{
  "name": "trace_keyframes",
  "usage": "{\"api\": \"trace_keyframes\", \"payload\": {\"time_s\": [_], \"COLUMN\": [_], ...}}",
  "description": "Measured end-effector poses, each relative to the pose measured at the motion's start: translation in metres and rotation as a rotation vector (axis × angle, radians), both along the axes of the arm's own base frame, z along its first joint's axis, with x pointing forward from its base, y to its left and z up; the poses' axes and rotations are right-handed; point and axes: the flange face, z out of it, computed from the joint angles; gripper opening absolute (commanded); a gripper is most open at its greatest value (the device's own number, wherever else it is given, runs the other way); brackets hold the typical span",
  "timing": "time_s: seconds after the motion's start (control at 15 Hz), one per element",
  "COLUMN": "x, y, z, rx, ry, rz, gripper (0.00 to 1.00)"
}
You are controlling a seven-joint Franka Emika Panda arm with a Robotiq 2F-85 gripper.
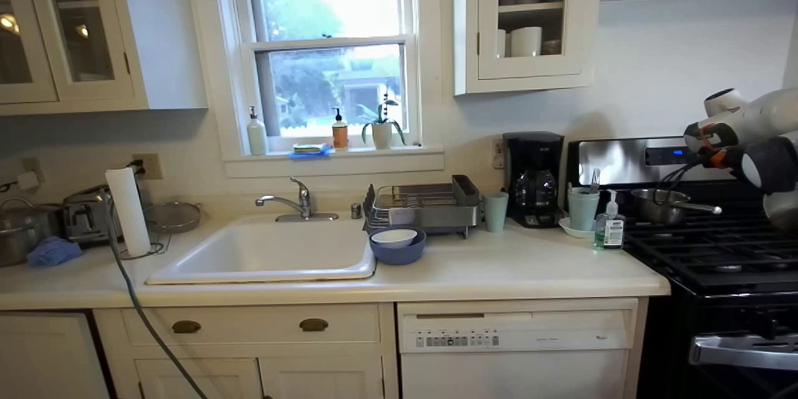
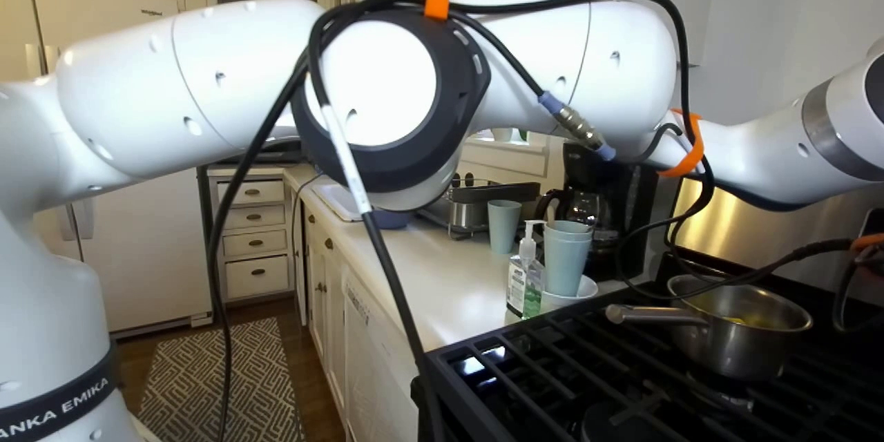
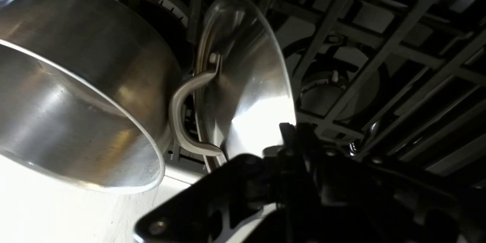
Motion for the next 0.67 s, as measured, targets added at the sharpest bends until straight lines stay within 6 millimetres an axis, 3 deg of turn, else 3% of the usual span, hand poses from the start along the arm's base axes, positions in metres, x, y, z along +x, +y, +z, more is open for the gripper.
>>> {"api": "trace_keyframes", "payload": {"time_s": [0.67], "x": [0.0028], "y": [0.0009], "z": [0.0083], "rx": [-0.004], "ry": [-0.019], "rz": [0.007], "gripper": [0.02]}}
